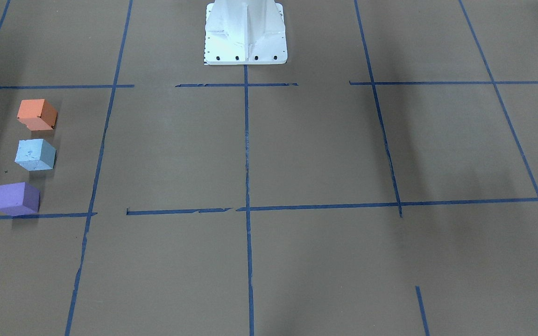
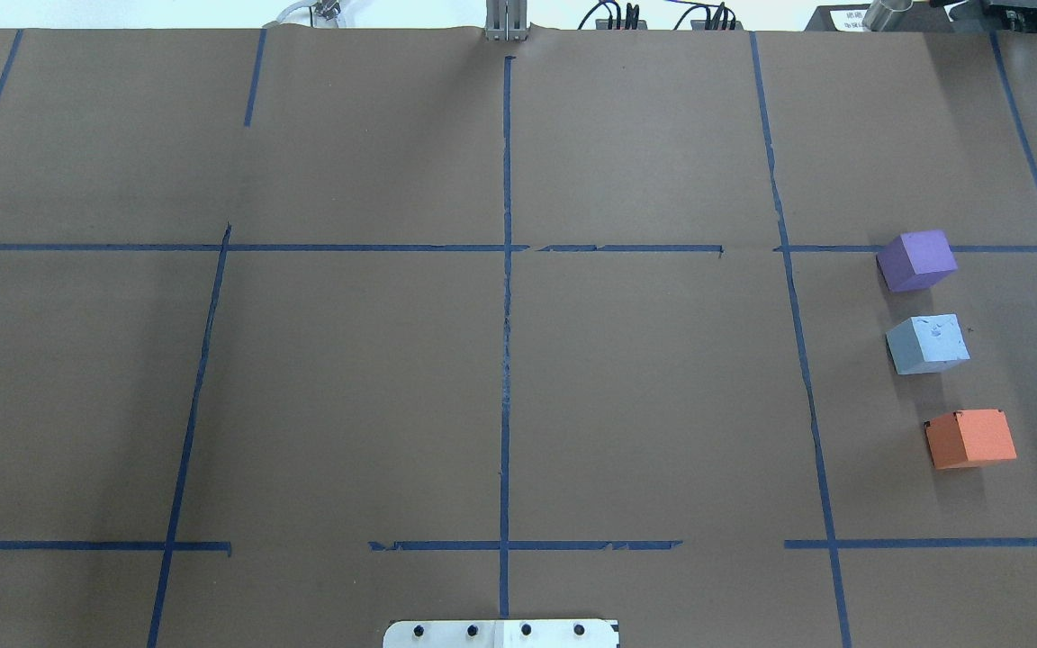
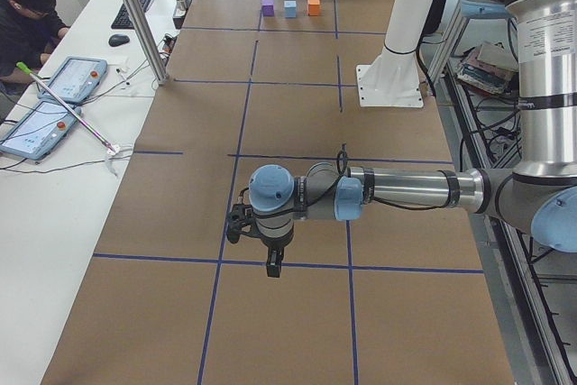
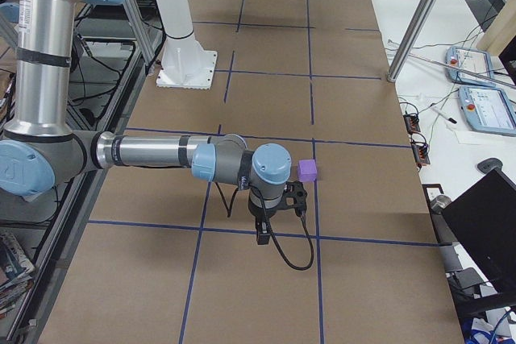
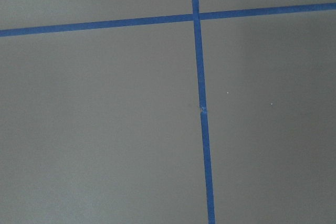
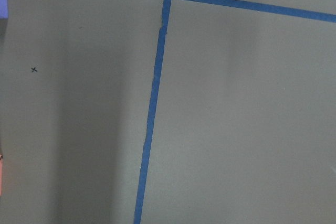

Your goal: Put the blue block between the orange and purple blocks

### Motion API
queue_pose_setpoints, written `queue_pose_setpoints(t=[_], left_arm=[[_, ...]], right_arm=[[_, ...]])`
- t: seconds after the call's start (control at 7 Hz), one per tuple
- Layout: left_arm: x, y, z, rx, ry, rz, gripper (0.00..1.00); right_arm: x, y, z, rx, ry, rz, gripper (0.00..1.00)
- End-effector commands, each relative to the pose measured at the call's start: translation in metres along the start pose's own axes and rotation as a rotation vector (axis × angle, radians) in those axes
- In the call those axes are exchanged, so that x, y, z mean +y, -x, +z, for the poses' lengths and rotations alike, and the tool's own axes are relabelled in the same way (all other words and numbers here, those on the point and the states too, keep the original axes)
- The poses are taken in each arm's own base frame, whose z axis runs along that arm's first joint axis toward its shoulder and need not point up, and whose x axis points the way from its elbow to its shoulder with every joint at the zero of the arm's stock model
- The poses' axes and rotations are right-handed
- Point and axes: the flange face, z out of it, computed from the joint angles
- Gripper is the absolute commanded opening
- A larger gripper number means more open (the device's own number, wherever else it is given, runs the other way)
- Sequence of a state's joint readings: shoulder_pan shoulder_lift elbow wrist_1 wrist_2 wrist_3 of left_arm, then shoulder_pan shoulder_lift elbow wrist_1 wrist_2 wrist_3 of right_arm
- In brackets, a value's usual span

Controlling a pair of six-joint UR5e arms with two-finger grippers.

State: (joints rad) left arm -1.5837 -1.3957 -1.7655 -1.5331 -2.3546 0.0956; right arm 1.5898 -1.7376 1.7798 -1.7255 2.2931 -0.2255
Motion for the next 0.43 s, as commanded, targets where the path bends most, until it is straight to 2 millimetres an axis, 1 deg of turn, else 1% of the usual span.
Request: queue_pose_setpoints(t=[0.0, 0.29], left_arm=[[0.0034, -0.0018, -0.0009, 0.001, -0.002, 0.002, 1.0], [0.004, -0.0023, -0.0014, 0.001, -0.002, 0.002, 1.0]], right_arm=[[-0.0007, 0.0004, -0.0002, 0.0, -0.001, -0.002, 1.0], [-0.0008, 0.001, -0.0002, -0.006, -0.002, -0.002, 1.0]])
